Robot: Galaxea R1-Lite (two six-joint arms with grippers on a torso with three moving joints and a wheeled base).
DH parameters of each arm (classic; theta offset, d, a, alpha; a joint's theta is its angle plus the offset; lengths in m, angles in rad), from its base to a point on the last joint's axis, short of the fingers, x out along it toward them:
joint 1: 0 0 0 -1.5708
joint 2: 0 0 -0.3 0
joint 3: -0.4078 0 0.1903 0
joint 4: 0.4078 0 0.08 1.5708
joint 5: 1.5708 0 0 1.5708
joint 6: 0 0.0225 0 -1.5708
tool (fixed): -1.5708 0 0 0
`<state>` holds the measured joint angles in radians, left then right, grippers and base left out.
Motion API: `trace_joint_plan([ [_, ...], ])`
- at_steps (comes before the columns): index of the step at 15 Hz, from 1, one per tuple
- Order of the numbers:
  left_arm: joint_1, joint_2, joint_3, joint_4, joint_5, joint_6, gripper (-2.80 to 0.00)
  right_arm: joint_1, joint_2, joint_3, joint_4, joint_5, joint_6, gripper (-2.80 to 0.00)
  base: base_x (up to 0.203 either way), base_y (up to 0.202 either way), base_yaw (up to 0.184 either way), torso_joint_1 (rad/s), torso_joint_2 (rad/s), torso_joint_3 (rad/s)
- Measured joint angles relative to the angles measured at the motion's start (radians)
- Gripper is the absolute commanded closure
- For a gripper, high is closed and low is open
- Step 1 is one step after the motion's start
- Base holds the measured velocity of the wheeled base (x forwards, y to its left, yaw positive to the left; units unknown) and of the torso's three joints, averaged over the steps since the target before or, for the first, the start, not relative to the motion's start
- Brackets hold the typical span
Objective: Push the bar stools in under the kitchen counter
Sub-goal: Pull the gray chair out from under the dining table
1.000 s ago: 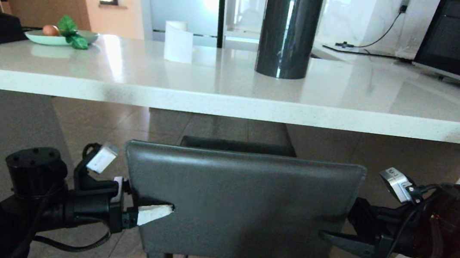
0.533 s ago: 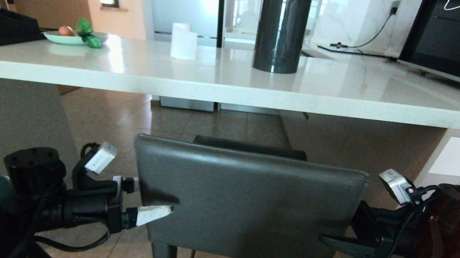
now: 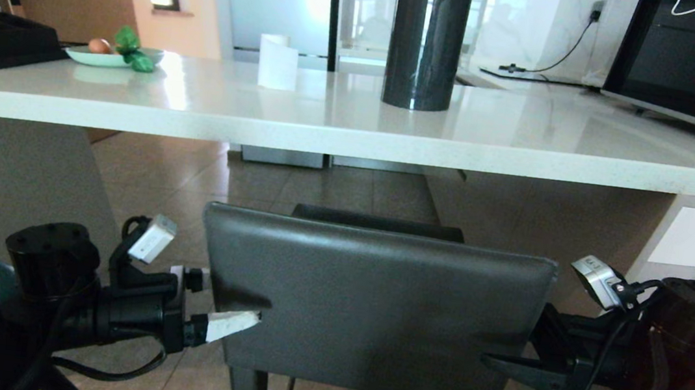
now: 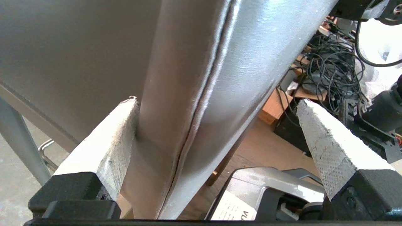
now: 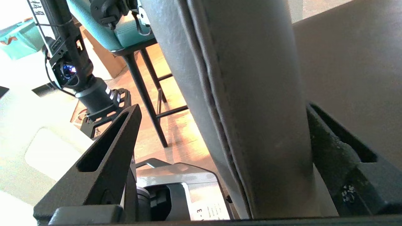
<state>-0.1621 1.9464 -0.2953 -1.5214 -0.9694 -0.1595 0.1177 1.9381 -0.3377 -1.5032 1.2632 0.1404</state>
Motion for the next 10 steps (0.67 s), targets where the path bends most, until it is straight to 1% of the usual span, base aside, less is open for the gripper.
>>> trace_joint_plan([
  [3, 0.000, -0.002, 0.006, -0.001, 0.003, 0.010, -2.80, -0.002, 0.000, -0.001, -0.001, -0.008, -0.001, -2.80, -0.165, 0.000, -0.001, 0.006, 0.00, 0.002],
  [10, -0.002, -0.007, 0.006, 0.001, -0.001, 0.009, -2.80, 0.000, -0.001, 0.001, 0.000, -0.001, 0.000, -2.80, -0.192, 0.000, -0.003, 0.003, 0.00, 0.002],
])
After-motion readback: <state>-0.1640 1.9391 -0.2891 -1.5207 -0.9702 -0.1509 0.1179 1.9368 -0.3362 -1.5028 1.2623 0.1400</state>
